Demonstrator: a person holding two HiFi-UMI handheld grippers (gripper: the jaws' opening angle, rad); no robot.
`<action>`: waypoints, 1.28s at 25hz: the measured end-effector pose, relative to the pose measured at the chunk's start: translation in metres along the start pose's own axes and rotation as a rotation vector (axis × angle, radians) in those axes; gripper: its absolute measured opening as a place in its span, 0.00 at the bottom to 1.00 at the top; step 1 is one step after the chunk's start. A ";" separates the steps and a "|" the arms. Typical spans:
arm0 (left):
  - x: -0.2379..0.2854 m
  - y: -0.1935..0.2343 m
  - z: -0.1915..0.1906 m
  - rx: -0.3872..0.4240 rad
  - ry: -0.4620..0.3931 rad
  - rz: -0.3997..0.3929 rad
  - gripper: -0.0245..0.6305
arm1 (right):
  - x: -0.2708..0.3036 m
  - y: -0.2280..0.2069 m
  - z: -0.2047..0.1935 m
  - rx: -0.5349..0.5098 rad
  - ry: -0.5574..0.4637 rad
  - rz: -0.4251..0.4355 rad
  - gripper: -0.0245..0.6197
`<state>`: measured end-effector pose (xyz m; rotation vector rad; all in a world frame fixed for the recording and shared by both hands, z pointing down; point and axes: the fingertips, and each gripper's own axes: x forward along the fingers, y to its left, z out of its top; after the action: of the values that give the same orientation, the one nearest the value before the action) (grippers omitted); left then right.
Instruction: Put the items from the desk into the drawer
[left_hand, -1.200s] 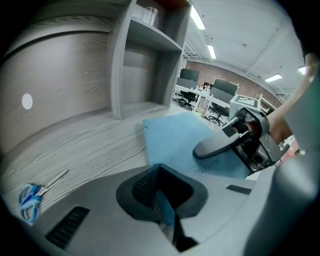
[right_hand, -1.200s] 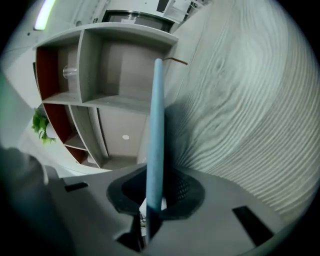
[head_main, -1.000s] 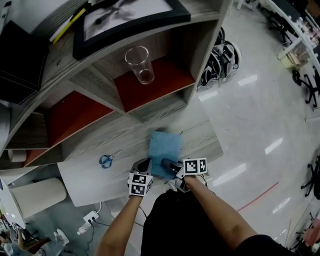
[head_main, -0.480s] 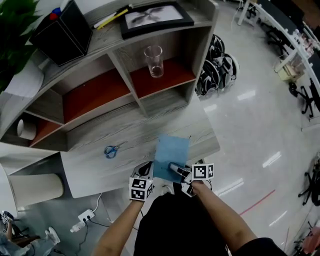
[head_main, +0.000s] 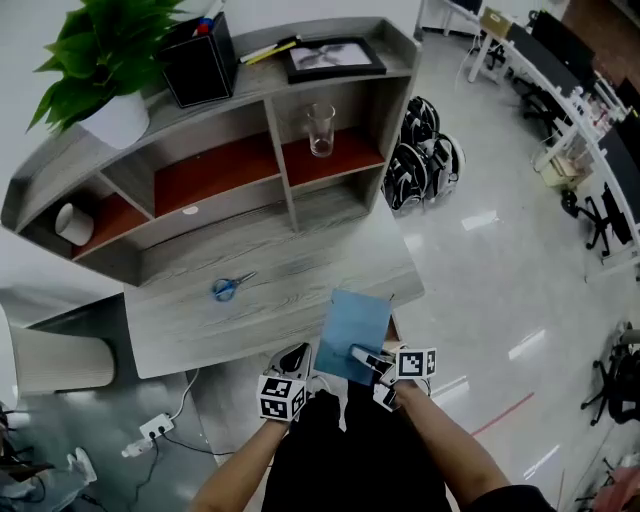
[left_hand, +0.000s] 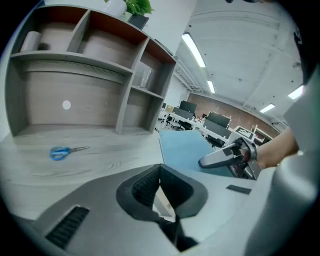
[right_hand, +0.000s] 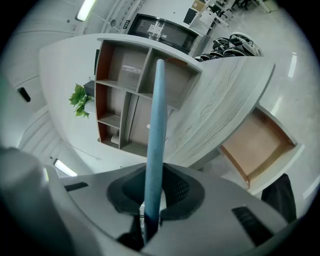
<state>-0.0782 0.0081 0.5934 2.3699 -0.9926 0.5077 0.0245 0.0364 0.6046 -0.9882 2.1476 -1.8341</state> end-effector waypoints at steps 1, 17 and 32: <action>-0.004 -0.006 -0.004 -0.018 -0.006 -0.005 0.06 | -0.005 0.001 -0.005 -0.004 0.011 -0.003 0.12; 0.011 -0.102 -0.043 -0.095 -0.039 0.148 0.06 | -0.080 -0.049 -0.037 -0.022 0.270 0.044 0.12; 0.062 -0.168 -0.111 -0.251 -0.042 0.340 0.06 | -0.108 -0.150 -0.045 0.035 0.517 0.067 0.12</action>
<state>0.0712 0.1400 0.6609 2.0069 -1.4029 0.4270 0.1423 0.1292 0.7223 -0.4550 2.3620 -2.2750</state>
